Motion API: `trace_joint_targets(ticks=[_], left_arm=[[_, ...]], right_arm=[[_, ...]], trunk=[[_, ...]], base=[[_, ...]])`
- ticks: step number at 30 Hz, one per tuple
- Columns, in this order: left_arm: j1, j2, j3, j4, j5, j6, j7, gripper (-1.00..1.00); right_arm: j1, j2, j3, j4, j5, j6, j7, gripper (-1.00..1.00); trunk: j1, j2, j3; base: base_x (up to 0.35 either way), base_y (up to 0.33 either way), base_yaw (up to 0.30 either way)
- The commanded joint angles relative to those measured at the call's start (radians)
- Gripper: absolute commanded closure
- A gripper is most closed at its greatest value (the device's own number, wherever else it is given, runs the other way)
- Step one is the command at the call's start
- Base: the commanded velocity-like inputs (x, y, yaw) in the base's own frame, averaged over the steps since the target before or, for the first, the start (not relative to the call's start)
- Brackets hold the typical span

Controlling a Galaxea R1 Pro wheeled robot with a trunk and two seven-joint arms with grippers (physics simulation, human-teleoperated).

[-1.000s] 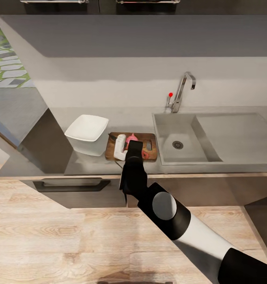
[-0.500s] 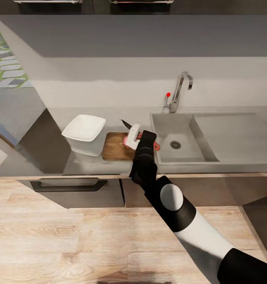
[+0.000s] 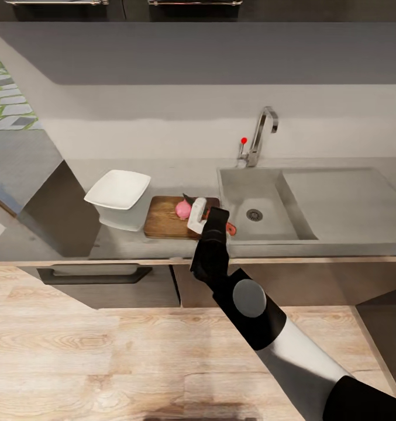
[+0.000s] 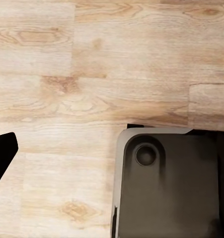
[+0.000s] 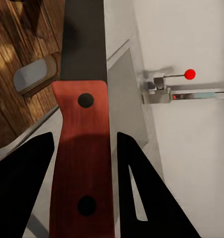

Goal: In the kitchen, take the Vidalia onion out of the sink, dice it on the chopping board with the paring knife, put the diced onion into the bowl on the countertop, then place both the paring knife and the chopping board into the sink.

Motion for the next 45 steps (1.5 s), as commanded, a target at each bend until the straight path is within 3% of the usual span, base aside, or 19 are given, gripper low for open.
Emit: trace_joint_targets(ticks=[1,20,31,37,45], left_arm=[[0.000,0.002,-0.008,-0.002,0.010,-0.002,0.005,-1.00],[0.000,0.002,-0.008,-0.003,0.010,-0.002,0.004,-1.00],[0.000,0.002,-0.008,-0.003,0.010,-0.002,0.005,-1.00],[0.000,0.002,-0.008,-0.005,0.010,-0.002,0.005,-1.00],[0.000,0.002,-0.008,-0.005,0.010,-0.002,0.004,-1.00]], right_arm=[[-0.001,0.000,0.002,0.000,0.011,0.003,0.010,1.00],[-0.001,0.000,0.002,0.000,0.011,0.003,0.001,1.00],[0.000,0.000,0.031,0.002,0.011,0.002,0.001,1.00],[0.011,0.000,0.039,0.061,0.011,0.002,0.003,1.00],[0.011,0.000,0.039,0.060,0.009,0.002,0.003,1.00]], trunk=[[0.001,-0.002,-0.001],[0.001,-0.002,-0.001],[0.001,-0.002,-0.001],[0.001,-0.002,-0.001],[0.001,-0.002,-0.001]], base=[[0.000,0.000,0.000],[0.006,0.000,0.000],[0.061,0.000,0.000],[0.000,0.000,0.000],[0.000,0.000,0.000]])
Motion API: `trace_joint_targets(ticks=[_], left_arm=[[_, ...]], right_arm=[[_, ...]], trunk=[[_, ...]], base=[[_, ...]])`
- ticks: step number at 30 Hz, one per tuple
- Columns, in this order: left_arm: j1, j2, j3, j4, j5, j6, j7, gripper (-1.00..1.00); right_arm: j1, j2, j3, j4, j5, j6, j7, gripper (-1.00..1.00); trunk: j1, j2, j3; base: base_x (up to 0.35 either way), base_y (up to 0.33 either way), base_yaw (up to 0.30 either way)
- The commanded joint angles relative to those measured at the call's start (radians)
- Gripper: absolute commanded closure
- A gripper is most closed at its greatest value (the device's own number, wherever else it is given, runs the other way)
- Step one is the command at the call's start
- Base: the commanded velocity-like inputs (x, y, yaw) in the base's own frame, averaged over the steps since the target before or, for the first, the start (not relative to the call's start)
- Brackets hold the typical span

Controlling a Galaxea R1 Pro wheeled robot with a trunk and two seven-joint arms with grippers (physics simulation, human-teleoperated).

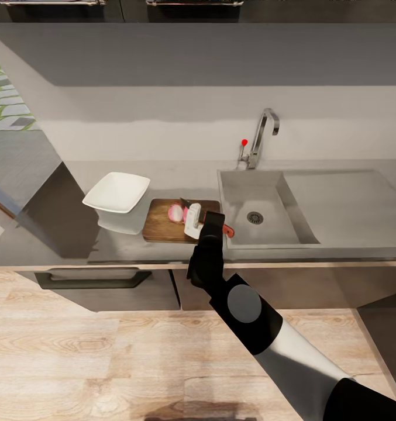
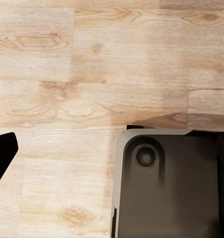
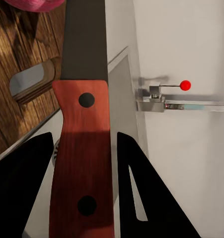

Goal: In the kitchen, take the Vidalia onion out of the sink, dice it on the chopping board with the paring knife, put the diced onion into the bowl on the countertop, then place both the paring knife and the chopping board into the sink.

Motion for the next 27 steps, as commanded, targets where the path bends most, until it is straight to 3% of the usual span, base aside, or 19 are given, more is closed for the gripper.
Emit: trace_joint_targets(ticks=[1,27], left_arm=[[0.000,0.002,-0.008,-0.002,0.010,-0.002,0.005,-1.00],[0.000,0.002,-0.008,-0.001,0.010,-0.002,0.005,-1.00]], right_arm=[[-0.001,0.000,0.002,0.025,-0.039,0.019,0.011,1.00],[-0.001,0.000,0.002,0.026,-0.039,0.019,0.011,1.00]], trunk=[[0.001,-0.001,-0.001],[0.001,-0.001,-0.001]], base=[[0.000,0.000,0.000],[0.000,0.000,0.000]])
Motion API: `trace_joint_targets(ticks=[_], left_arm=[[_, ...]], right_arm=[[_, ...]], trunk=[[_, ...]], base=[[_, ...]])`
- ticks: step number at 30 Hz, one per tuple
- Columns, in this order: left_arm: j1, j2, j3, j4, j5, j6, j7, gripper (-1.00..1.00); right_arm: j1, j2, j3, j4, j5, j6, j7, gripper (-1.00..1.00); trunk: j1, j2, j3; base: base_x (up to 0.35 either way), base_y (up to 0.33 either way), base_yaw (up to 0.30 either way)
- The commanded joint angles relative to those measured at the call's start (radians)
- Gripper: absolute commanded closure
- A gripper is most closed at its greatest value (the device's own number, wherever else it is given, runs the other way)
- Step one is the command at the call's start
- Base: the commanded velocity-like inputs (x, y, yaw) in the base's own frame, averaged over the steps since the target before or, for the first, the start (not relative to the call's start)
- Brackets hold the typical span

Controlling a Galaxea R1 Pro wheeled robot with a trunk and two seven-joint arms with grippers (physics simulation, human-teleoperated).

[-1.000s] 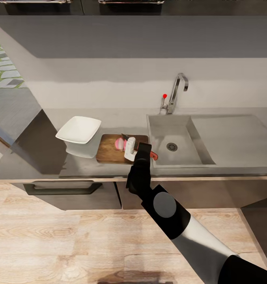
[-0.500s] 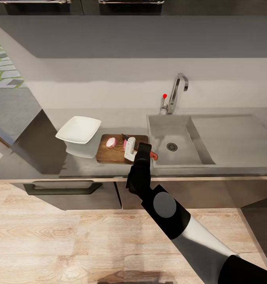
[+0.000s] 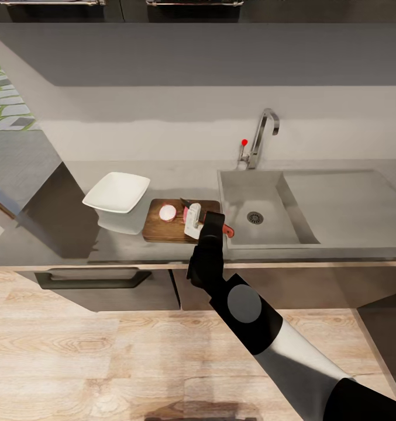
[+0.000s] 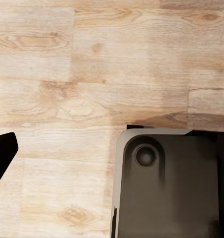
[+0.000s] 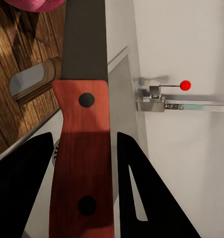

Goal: In the kitchen, take the Vidalia onion out of the sink, dice it on the chopping board with the paring knife, put the diced onion into the bowl on the countertop, then place both the paring knife and the chopping board into the sink.

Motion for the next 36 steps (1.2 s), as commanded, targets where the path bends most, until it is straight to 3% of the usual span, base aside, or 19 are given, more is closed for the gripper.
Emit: trace_joint_targets(ticks=[1,36], left_arm=[[0.000,0.002,-0.008,-0.001,0.010,-0.002,0.005,-1.00],[0.000,0.002,-0.008,0.001,0.010,-0.002,0.004,-1.00]], right_arm=[[-0.001,0.000,0.002,0.026,-0.039,0.019,0.011,1.00],[-0.001,0.000,0.014,0.025,-0.039,0.019,0.009,1.00]], trunk=[[0.001,-0.001,-0.001],[0.001,-0.001,-0.001]], base=[[0.000,0.000,0.000],[0.000,0.000,0.000]])
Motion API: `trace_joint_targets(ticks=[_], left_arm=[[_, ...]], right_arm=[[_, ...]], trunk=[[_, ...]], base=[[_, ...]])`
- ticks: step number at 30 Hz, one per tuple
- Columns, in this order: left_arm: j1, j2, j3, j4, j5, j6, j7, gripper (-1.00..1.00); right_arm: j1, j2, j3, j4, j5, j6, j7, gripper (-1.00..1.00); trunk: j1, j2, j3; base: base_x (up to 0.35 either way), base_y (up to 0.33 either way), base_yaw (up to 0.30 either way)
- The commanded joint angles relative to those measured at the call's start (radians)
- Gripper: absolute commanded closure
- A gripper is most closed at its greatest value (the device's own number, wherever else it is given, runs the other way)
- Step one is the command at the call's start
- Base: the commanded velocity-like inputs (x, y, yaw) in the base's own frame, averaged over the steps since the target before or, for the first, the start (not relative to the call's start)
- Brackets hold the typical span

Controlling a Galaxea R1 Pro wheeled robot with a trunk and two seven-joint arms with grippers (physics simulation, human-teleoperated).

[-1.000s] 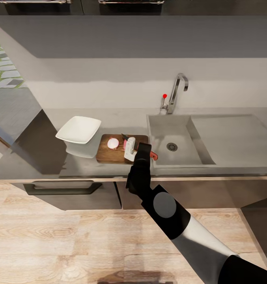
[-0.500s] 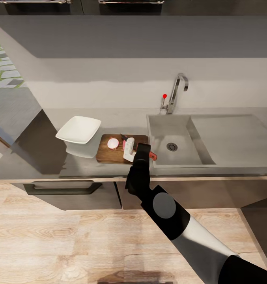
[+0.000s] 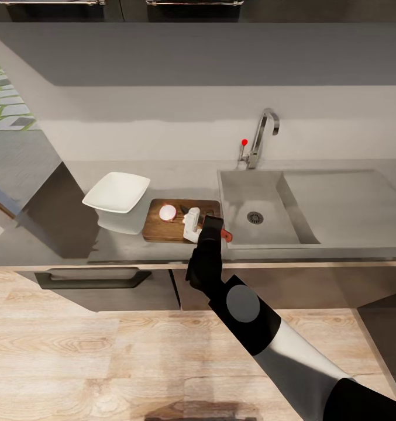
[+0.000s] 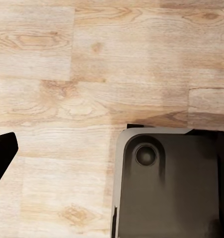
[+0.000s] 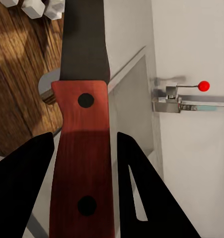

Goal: In the kitchen, take the Vidalia onion out of the sink, dice it on the chopping board with the paring knife, put the diced onion into the bowl on the countertop, then place both the paring knife and the chopping board into the sink.

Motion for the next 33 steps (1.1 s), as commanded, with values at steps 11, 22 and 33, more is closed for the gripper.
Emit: trace_joint_targets(ticks=[11,22,33], left_arm=[[0.000,0.002,-0.008,-0.002,0.010,-0.002,0.004,-1.00],[0.000,0.002,-0.008,-0.002,0.010,-0.002,0.004,-1.00],[0.000,0.002,-0.008,-0.002,0.010,-0.002,0.004,-1.00]], right_arm=[[-0.001,0.000,0.002,-0.082,0.016,0.006,-0.005,1.00],[-0.001,0.000,0.001,-0.097,0.015,0.006,-0.006,1.00],[-0.001,0.000,0.000,-0.097,0.014,0.006,-0.005,1.00]], trunk=[[0.001,-0.002,-0.001],[0.001,-0.002,-0.001],[0.001,-0.002,-0.001]], base=[[0.000,0.014,0.000],[0.000,0.243,0.000],[0.016,0.020,0.000]])
